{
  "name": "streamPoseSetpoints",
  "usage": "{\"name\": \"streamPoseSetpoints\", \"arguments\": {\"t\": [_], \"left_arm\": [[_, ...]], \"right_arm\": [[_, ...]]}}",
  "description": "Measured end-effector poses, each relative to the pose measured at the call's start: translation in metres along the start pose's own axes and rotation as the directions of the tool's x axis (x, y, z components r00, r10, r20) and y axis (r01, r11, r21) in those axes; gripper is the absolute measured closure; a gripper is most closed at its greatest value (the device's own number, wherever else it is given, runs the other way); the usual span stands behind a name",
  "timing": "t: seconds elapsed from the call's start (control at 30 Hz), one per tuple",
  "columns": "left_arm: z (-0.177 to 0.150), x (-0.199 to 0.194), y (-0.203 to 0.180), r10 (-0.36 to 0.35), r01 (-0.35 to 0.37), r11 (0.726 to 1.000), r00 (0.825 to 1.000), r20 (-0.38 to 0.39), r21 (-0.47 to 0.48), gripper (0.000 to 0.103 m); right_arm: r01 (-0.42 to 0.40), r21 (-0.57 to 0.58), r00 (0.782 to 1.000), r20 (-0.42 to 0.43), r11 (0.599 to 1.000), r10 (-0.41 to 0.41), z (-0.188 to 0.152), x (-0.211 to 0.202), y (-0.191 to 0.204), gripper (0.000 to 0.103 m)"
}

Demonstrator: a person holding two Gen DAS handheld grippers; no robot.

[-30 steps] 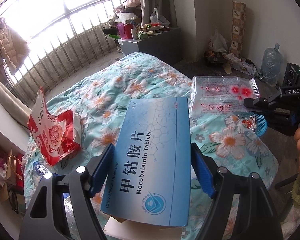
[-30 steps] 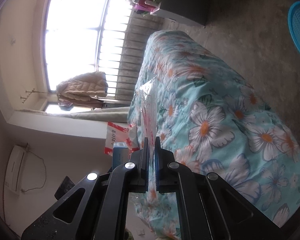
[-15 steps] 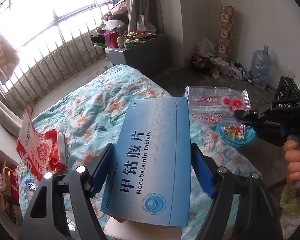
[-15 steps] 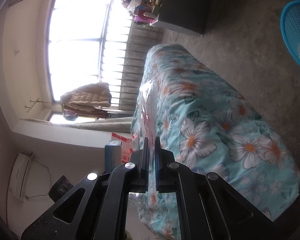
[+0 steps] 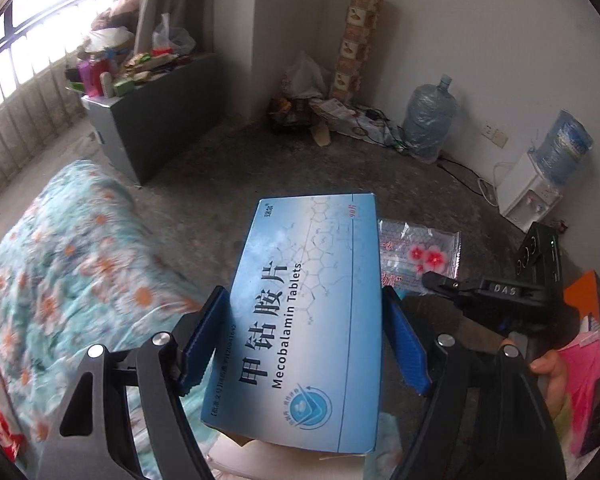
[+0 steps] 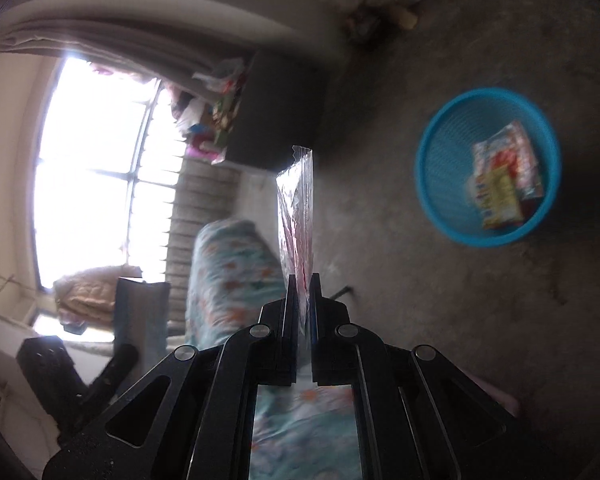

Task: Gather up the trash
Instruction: 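Carry the medicine box and clear bag to the blue wastebasket and release both, then move both tools back over the bed toward the Pepsi bottle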

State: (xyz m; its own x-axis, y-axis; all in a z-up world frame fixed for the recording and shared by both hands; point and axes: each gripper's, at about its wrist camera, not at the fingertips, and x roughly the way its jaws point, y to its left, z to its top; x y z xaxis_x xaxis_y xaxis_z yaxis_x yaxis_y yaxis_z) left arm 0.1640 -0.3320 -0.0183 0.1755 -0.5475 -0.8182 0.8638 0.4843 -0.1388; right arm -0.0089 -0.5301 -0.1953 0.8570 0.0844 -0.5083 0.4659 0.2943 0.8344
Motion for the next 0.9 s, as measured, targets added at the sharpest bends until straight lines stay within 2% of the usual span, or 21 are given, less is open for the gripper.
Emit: {"name": "streamPoseSetpoints", "arguments": {"t": [0.1,0.3,0.33,0.37,0.4,0.43,0.5,0.57,0.67,0.77,0.9], "left_arm": [[0.027,0.050,-0.021,-0.100,0.101,0.995,0.992,-0.079,0.003,0.028],[0.066,0.143,-0.068,-0.137,0.146,0.989,0.975,-0.177,0.037,0.026],[0.070,0.160,-0.075,-0.137,0.146,0.989,0.971,-0.195,0.034,0.024],[0.073,0.178,-0.079,-0.121,0.131,0.991,0.968,-0.220,0.031,0.014],[0.075,0.195,-0.081,-0.094,0.103,0.994,0.965,-0.243,0.026,0.010],[0.075,0.207,-0.082,-0.070,0.077,0.997,0.965,-0.253,0.020,0.010],[0.074,0.222,-0.081,-0.045,0.049,0.999,0.963,-0.265,0.010,0.010],[0.067,0.221,-0.073,-0.062,0.057,0.998,0.961,-0.270,-0.025,0.010],[0.053,0.205,-0.055,-0.105,0.086,0.992,0.964,-0.243,-0.088,0.010],[0.047,0.179,-0.040,-0.111,0.091,0.990,0.974,-0.198,-0.108,0.010],[0.040,0.123,-0.028,-0.112,0.102,0.989,0.990,-0.086,-0.111,0.010]], "right_arm": [[0.105,0.045,0.993,0.053,0.993,-0.107,0.013,-0.005,-0.028,0.099],[0.176,0.130,0.981,0.056,0.976,-0.184,0.036,0.014,-0.068,0.096],[0.187,0.147,0.979,0.050,0.971,-0.196,0.041,0.022,-0.078,0.087],[0.204,0.164,0.976,0.040,0.965,-0.214,0.046,0.028,-0.087,0.078],[0.239,0.191,0.968,0.025,0.952,-0.248,0.050,0.039,-0.102,0.053],[0.272,0.221,0.959,0.014,0.937,-0.282,0.053,0.048,-0.119,0.044],[0.302,0.229,0.952,-0.013,0.925,-0.307,0.052,0.061,-0.146,0.044],[0.380,0.270,0.923,-0.044,0.885,-0.383,0.045,0.065,-0.166,0.044],[0.337,0.312,0.938,-0.029,0.888,-0.346,0.031,0.056,-0.177,0.044],[0.336,0.288,0.937,-0.003,0.897,-0.350,0.022,0.043,-0.170,0.044],[0.337,0.224,0.934,0.043,0.914,-0.355,0.018,0.028,-0.141,0.044]]}}
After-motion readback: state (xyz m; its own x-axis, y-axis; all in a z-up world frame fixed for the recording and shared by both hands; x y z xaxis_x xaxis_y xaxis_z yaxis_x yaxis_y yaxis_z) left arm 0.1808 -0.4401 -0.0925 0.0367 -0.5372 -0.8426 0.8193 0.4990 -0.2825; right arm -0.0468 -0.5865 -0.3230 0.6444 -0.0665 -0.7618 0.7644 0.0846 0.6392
